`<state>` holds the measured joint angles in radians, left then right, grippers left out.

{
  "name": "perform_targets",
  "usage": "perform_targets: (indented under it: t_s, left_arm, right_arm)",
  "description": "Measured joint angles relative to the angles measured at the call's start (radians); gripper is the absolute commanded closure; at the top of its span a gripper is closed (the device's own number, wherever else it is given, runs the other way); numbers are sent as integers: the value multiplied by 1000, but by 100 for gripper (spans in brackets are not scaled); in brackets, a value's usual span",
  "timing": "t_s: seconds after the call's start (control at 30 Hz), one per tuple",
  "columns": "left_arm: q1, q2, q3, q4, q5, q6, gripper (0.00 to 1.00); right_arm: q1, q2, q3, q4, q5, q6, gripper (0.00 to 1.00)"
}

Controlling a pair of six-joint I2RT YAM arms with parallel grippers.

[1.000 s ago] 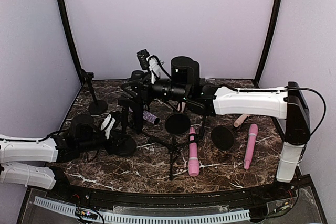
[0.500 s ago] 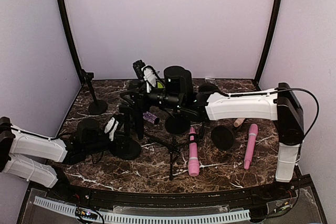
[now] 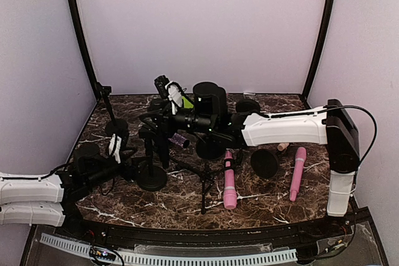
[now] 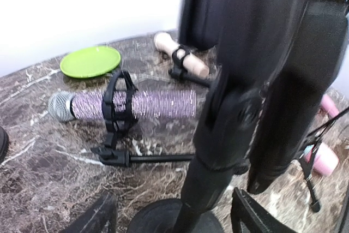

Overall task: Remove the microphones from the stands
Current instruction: Open the clamp for the microphone stand.

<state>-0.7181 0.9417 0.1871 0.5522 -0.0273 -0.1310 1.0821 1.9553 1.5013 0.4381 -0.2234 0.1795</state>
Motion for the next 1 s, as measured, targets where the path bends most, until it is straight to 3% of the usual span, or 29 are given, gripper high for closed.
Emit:
perform_targets:
  t_s: [0.2,0.33,0.53,0.67,0.87,1.0]
  left_arm:
    - [0,-253,24,-186,-24,-51,8]
    - [2,-321,142,-356,-16,-80,6]
    - [43,-265,367,-567,127,-65,6]
    - [136,-206,485,-692,266,-3,7]
    - [308,-101,581,-802,529,127,7]
    - [342,-29,589,-817,671,201,7]
  right_arm:
    - [0,0,0,-3,-23,-26,85]
    - [1,0,0,-6,-39,-41,85]
    - [2,0,0,-9,-60,-51,85]
    - [-4,0,0,-8,-84,-49,85]
    - [-24,0,0,-8,-150,-43,85]
    - [-45,0,0,-8,-217,-42,85]
